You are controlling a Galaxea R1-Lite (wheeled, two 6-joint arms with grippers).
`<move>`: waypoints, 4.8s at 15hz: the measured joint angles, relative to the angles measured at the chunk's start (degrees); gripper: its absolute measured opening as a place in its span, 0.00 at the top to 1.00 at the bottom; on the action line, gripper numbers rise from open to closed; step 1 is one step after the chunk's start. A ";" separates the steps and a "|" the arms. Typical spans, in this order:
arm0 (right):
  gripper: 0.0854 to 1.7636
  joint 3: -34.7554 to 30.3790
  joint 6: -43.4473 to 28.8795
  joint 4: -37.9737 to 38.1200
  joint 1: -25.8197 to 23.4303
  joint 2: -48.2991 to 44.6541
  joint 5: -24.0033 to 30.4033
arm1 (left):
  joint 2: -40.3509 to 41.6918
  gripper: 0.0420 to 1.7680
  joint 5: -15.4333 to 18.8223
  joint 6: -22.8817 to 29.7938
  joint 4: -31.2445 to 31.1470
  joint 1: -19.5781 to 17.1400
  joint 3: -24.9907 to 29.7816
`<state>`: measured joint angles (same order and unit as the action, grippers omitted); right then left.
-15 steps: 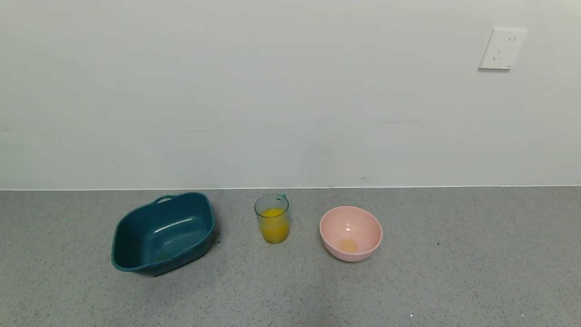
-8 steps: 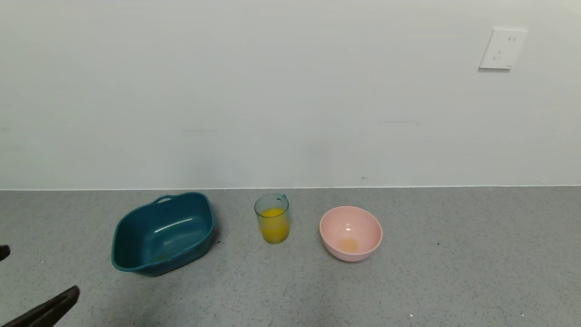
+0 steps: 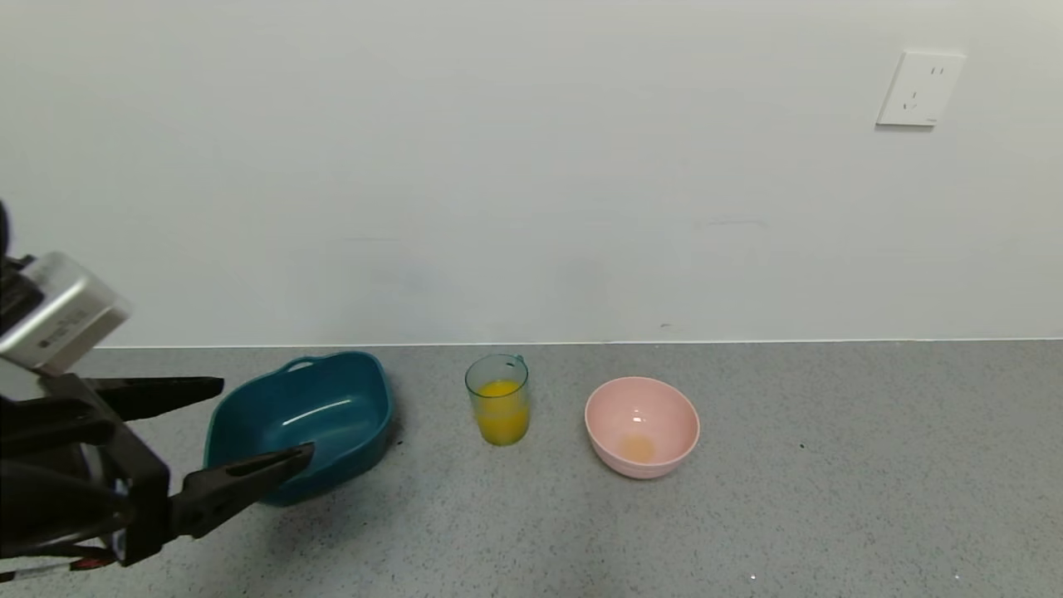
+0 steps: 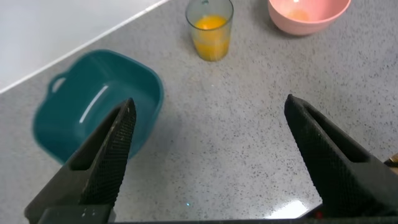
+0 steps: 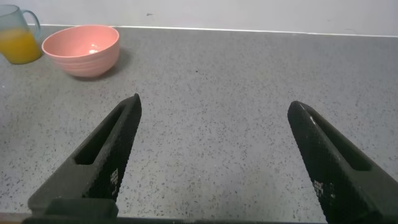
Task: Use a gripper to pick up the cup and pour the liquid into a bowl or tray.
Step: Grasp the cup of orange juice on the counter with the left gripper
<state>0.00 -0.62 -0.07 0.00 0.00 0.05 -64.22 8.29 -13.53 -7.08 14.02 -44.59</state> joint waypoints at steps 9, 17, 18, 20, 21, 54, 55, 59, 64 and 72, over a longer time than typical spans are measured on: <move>0.03 0.00 0.02 0.00 0.00 0.00 0.00 | -19.02 0.03 -4.85 7.95 6.34 10.01 0.02; 0.03 0.00 0.00 0.00 0.00 0.00 0.02 | -33.57 0.03 -10.08 14.21 20.42 14.90 2.54; 0.03 0.00 0.02 0.00 0.00 0.00 0.00 | -35.73 0.03 -11.24 14.93 23.39 15.30 2.73; 0.03 0.00 0.02 0.00 0.00 0.00 0.00 | -39.97 0.03 -14.30 17.23 30.76 16.26 3.17; 0.03 0.00 0.00 0.00 0.00 0.00 0.02 | -42.09 0.03 -15.75 18.24 34.69 16.71 3.50; 0.03 0.00 0.00 0.00 0.00 0.00 0.00 | -69.88 0.03 -27.55 22.50 72.84 16.04 -3.23; 0.03 0.00 0.00 0.00 0.00 0.00 0.02 | -70.25 0.03 -27.66 22.54 72.84 16.04 -3.78; 0.03 0.00 0.02 0.00 0.00 0.00 0.02 | -71.03 0.03 -27.71 22.54 74.06 16.04 -4.90; 0.03 0.00 0.00 0.00 0.00 0.00 0.00 | -72.05 0.03 -28.03 22.48 76.11 15.97 -5.40; 0.03 0.00 0.02 0.00 0.00 0.00 0.02 | -73.84 0.03 -28.71 22.24 80.04 15.96 -5.44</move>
<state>0.00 -0.60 -0.07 0.00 0.00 0.07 -138.06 -20.42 8.70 72.96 29.98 -50.03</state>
